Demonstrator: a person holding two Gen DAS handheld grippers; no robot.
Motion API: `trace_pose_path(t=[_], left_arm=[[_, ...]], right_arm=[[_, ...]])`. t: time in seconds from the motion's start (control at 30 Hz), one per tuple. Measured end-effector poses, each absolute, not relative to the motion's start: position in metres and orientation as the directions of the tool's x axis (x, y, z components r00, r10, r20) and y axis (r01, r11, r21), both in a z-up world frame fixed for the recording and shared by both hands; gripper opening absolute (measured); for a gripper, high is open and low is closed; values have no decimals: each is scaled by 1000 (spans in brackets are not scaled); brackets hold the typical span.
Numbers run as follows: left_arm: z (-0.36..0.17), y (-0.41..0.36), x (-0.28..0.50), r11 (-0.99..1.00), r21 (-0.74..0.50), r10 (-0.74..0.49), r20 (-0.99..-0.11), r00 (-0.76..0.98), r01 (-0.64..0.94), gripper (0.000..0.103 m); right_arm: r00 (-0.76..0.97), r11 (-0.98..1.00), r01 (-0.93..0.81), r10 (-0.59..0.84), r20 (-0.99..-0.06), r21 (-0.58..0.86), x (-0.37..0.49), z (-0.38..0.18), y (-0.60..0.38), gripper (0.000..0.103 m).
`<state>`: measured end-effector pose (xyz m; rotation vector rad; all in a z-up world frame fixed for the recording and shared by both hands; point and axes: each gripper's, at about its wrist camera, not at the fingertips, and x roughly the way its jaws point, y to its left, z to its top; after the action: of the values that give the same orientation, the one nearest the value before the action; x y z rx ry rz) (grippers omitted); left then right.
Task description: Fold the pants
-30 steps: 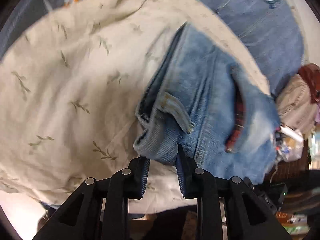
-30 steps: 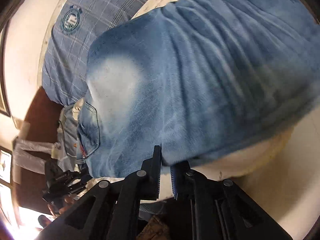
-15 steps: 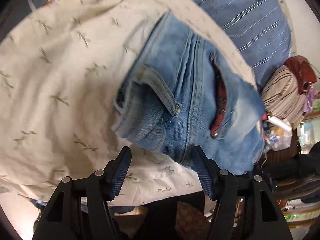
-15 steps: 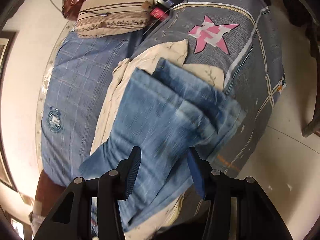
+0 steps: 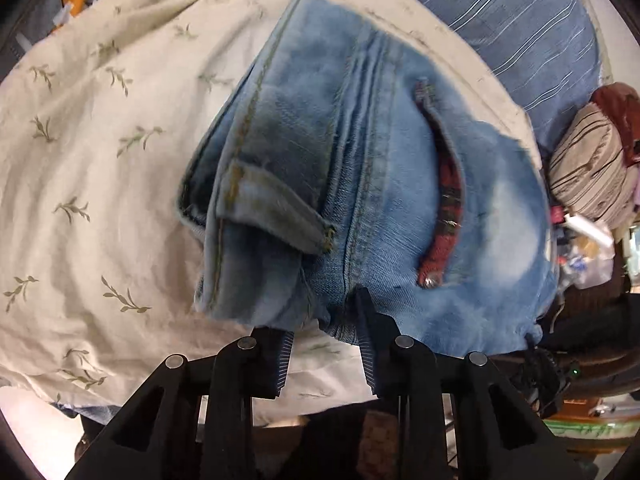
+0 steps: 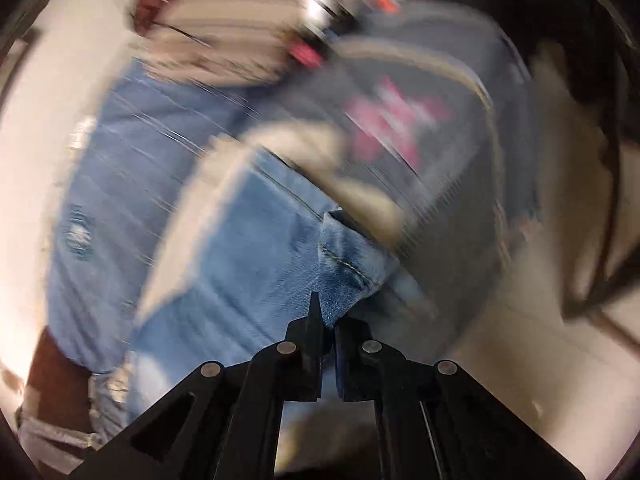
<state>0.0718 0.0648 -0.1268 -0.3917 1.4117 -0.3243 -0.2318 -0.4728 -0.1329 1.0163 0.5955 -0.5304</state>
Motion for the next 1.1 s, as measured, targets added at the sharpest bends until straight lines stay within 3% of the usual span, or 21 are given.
trace_pose_path(t=[0.03,0.1,0.17,0.3,0.37,0.47,0.6,0.77,0.8,0.83,0.87,0.9,0.97,1.1], left_arm=[[-125,65,71,893,-450,-446,-885,133,-2,32],[-117,67,70,899,-437,-438,-889,133,37,43],[-106,74,64,903,-420,-429,-892,142,94,41],[-72,100,47,855,-466,-503,-851,149,227,39],[-52,114,53,850,-475,-520,-826,217,229,43],[-36,122,79,874,-458,-486,-812,324,164,62],[-52,114,129,893,-440,-447,-850,281,89,61],[-96,84,165,885,-466,-458,-873,169,-12,61],[-103,81,168,879,-476,-467,-872,149,-27,55],[-106,78,169,875,-484,-476,-868,138,-27,48],[-110,75,170,866,-500,-494,-860,131,-14,28],[-109,72,171,850,-527,-523,-843,122,1,22],[-98,69,172,842,-538,-535,-828,168,29,22],[-105,48,182,923,-379,-383,-894,234,64,26]], right_arm=[[715,395,668,-108,-691,630,-234,-148,-473,6],[704,366,683,-102,-703,632,-239,-156,-473,16],[703,366,690,-131,-699,625,-246,-147,-475,18],[703,476,692,-272,-658,543,-252,-88,-465,28],[726,588,645,-270,-633,489,-231,-60,-448,36],[776,736,502,-153,-611,454,-174,-34,-412,55],[774,861,228,122,-621,455,-58,-29,-341,58],[660,909,89,252,-708,406,53,-50,-280,61],[634,919,68,261,-728,388,66,-55,-271,62],[607,941,56,233,-760,333,80,-62,-261,61],[576,964,29,199,-793,263,89,-68,-250,34],[551,980,-11,170,-817,197,90,-72,-241,2],[559,996,-44,88,-824,77,95,-66,-228,2],[532,997,19,52,-845,74,111,-82,-241,2]])
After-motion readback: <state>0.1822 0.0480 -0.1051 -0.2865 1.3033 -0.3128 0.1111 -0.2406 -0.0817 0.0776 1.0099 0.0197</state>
